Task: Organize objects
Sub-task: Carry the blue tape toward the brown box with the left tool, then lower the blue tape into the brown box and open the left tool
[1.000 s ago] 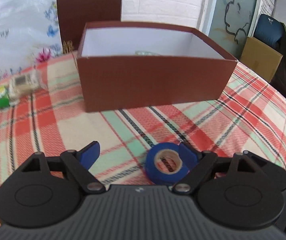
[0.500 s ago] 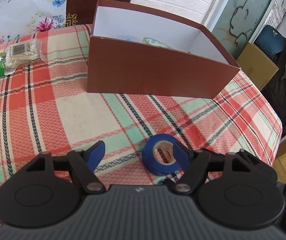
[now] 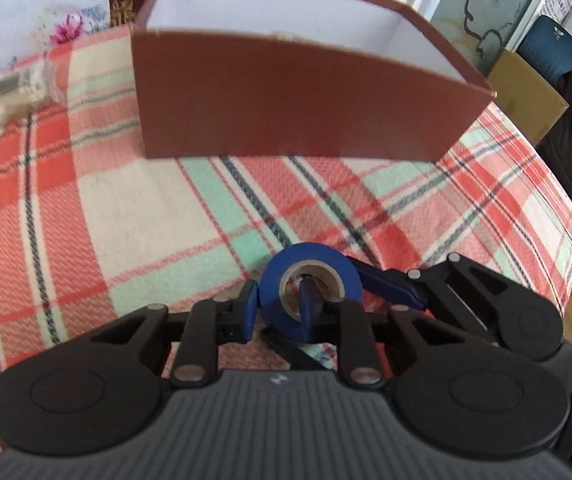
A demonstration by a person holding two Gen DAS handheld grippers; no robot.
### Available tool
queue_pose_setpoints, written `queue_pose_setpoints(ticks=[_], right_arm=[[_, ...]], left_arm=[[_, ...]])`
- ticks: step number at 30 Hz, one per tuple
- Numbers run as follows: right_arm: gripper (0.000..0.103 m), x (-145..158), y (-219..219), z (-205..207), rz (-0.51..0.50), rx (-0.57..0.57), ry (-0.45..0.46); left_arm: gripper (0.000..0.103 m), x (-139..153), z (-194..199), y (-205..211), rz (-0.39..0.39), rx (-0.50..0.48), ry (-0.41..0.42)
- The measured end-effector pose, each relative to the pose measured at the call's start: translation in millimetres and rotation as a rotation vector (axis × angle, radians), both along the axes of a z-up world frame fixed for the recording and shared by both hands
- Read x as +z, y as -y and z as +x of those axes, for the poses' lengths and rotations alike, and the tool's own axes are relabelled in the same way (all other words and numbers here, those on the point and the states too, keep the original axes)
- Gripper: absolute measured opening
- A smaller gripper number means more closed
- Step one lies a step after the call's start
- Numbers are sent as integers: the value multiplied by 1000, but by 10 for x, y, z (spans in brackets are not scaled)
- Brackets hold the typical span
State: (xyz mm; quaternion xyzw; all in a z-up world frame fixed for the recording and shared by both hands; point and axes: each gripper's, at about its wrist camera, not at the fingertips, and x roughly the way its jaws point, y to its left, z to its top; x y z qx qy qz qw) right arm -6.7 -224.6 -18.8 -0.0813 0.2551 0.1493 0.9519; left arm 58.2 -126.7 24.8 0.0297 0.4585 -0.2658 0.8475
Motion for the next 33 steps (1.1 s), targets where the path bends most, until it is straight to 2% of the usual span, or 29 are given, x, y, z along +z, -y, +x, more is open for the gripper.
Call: queue_pose_setpoints(ticks=[3,7,10,13,18,20,22,26,30,33], right_arm=[[55,233,70,48,53,-21,94],[55,592,52,309,48,-46,244],[55,736,62,629,69,-60,287],[55,728,77,955,91,-75,270],[55,546,80,1349,100,-95,205],[57,516,124,1398,150,-83,205],[73,505,125,1404,141,-105,221],[70,510,194,1359,166,-131,209],[71,544,279,1213,195,-163,199],[71,592,313,1036,187,-174,209]], left_arm=[[23,328,6,-23,-21,-10,85],[23,823,200,-7,-56,4,220],[23,1019,450,37,-56,20,280],[23,1016,711,124,-43,40,293],[23,824,1089,213,-22,68,245],[24,733,1165,228,5,82,236],[31,657,1192,253,46,106,232],[35,645,1110,299,89,88,281],[44,662,1048,268,75,98,265],[51,691,898,279,90,100,293]])
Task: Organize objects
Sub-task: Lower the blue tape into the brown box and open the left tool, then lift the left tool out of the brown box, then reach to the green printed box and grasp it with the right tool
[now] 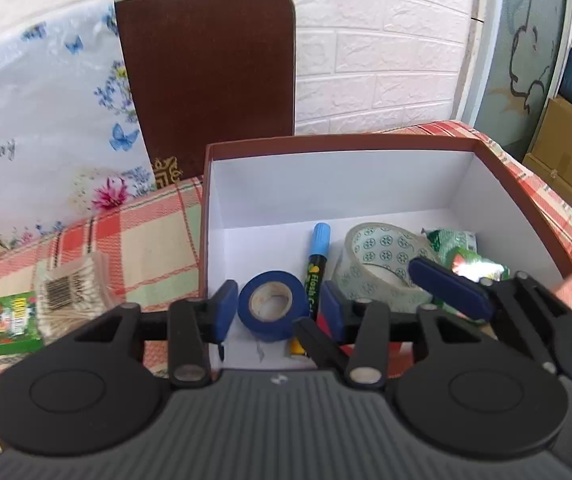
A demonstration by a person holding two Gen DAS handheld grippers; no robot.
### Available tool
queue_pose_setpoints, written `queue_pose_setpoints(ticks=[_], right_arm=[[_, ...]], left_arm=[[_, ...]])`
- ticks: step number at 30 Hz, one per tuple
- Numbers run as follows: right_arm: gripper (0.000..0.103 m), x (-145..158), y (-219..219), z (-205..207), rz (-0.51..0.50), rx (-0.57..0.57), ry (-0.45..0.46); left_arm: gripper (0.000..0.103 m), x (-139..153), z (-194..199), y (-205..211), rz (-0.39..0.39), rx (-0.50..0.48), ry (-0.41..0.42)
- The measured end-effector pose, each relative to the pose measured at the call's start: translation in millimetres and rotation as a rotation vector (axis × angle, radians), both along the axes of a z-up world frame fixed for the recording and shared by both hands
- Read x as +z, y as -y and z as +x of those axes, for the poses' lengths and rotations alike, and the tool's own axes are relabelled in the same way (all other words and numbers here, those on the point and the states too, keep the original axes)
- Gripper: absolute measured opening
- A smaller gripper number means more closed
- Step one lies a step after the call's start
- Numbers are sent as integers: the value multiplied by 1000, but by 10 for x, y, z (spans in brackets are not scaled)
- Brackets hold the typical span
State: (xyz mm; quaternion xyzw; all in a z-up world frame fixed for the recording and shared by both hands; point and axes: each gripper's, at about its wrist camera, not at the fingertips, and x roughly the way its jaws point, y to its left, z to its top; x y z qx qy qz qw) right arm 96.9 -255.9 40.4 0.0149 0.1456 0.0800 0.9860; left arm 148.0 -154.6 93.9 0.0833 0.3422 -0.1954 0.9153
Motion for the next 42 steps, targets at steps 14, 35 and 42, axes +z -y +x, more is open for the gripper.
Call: queue_pose_setpoints(ticks=[14,35,42], right_arm=[[77,-251,-169,-706,-2,-17,-121],[82,-651,-849,-970,-119,104,-327],[81,-644,-1137,-943,-160,148,-321]], left_arm=[[56,20,-652,-123,41,24,80],[61,-610,-786,-1103,112,239,-7],[62,-739,-720,-1468,117,301,-21]])
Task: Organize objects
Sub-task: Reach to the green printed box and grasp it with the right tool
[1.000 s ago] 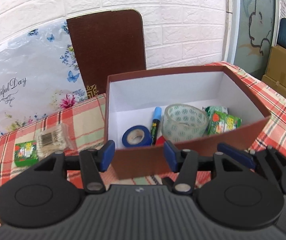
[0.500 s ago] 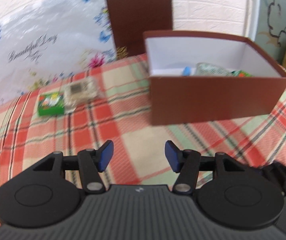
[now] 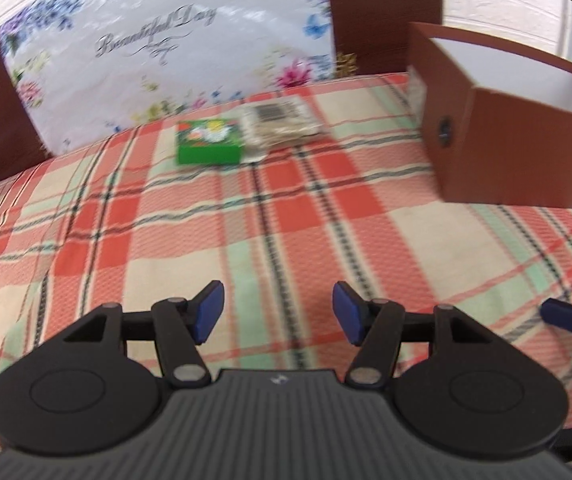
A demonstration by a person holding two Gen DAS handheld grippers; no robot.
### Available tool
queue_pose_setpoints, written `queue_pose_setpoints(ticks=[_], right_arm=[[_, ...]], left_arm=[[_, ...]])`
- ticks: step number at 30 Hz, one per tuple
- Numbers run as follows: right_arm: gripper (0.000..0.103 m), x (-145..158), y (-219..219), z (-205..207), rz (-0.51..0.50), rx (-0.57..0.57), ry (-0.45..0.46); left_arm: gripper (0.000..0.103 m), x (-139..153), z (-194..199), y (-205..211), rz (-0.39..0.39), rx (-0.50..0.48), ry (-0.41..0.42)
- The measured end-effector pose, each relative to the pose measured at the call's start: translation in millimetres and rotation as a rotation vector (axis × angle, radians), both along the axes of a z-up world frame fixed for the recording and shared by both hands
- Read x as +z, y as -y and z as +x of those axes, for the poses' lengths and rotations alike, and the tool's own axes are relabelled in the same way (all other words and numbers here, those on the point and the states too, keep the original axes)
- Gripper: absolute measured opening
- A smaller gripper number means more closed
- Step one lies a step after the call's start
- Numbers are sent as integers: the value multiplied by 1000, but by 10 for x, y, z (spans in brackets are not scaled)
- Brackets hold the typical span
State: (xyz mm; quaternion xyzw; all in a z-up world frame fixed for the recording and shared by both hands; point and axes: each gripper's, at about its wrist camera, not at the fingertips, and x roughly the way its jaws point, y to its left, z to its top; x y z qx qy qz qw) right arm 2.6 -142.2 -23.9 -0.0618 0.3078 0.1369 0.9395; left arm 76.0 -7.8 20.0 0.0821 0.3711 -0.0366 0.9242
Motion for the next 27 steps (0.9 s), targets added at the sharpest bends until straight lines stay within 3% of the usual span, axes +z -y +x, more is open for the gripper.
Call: queue_pose_setpoints(ticks=[8,12,14,18,19,20,24,27], right_arm=[[82,12,-317,96,-5,54,-3],[83,18,-453,197,-4,77,-2],[85,27,-507,290,13,84,-14],[86,58,-620,621,73,66,-37],[86,67,-666,717,78,60,-35],[86,86,-715,809,80,58,-32],[85,177,-964,1143,112,88,-16],[85,227,-1164,1392,145,121,-9]], left_arm=[[68,-105,77,-408,-27,48,13],[68,-168,191,-724,1,103,50],[74,-201,274,-981,-6,157,63],[96,-329,309,-1431,-42,248,138],[96,-346,313,-1544,-122,259,131],[95,-331,315,-1599,-152,273,141],[95,-334,301,-1521,-122,276,160],[95,-338,299,-1585,-153,276,160]])
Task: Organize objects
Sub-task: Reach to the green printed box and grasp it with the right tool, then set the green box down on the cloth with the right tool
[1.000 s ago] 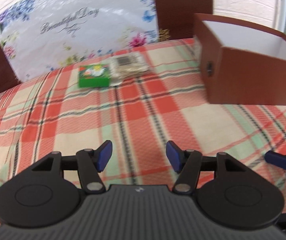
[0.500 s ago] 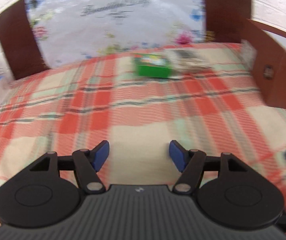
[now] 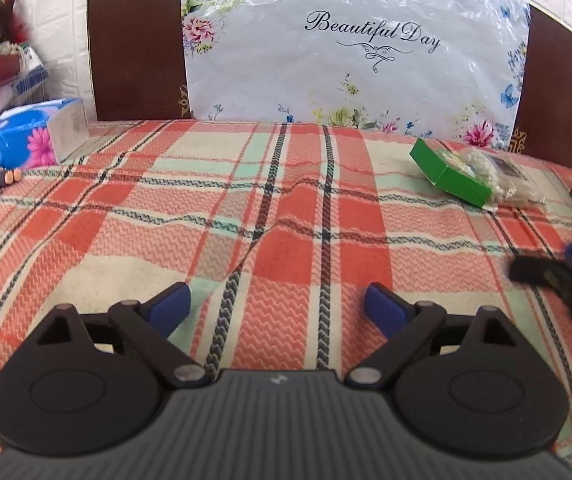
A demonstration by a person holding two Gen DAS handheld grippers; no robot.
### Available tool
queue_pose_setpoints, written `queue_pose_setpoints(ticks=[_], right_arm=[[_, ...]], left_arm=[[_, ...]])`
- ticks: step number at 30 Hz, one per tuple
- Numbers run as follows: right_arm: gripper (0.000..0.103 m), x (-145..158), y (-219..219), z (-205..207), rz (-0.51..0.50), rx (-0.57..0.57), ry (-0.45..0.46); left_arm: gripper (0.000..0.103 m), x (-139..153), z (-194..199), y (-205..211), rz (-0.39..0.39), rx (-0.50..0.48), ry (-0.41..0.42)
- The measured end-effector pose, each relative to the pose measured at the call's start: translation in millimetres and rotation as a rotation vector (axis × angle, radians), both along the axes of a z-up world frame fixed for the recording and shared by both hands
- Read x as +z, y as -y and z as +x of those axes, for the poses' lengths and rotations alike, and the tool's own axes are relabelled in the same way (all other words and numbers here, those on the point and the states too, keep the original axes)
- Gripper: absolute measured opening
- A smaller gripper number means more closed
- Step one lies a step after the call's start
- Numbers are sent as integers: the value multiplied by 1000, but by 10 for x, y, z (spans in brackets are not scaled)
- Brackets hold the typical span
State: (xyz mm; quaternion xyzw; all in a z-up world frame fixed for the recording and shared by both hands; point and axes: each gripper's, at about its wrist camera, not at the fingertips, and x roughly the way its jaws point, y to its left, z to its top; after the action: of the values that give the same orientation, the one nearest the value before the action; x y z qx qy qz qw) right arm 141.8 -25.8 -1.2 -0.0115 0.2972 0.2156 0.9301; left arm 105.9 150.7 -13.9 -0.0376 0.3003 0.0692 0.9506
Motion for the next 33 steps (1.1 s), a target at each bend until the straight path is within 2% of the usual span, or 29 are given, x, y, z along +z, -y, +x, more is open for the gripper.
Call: queue_pose_setpoints(ticks=[3,8,14,15,18,23,28,30,32,33], right_arm=[[85,-21,-176,235,-2,13,-1],[86,47,-280,482,0,-40,80],[88,20,-451,818,-26,-24,73],[85,10,-502,858,-54,-12,74],[67,-34,-646,865,-178,61,72],[64,24,-415,418,-156,143,79],[61,-74,82,-563,-204,275,88],[62,-63,293,-937,-186,286,89],[66,-53,496,-1170,-134,308,30],[76,-60,562,-1234,-129,294,22]], left_arm=[[96,-17,20,-29,-11,1,4],[96,-25,10,-53,-31,0,12],[97,-26,18,-73,-51,2,20],[97,-27,17,-73,-52,2,20],[97,-30,10,-80,-58,3,24],[97,-33,18,-93,-67,4,27],[98,-28,19,-97,-70,1,27],[98,-25,13,-93,-69,2,26],[99,-21,14,-84,-66,0,25],[99,-19,16,-80,-66,-3,23]])
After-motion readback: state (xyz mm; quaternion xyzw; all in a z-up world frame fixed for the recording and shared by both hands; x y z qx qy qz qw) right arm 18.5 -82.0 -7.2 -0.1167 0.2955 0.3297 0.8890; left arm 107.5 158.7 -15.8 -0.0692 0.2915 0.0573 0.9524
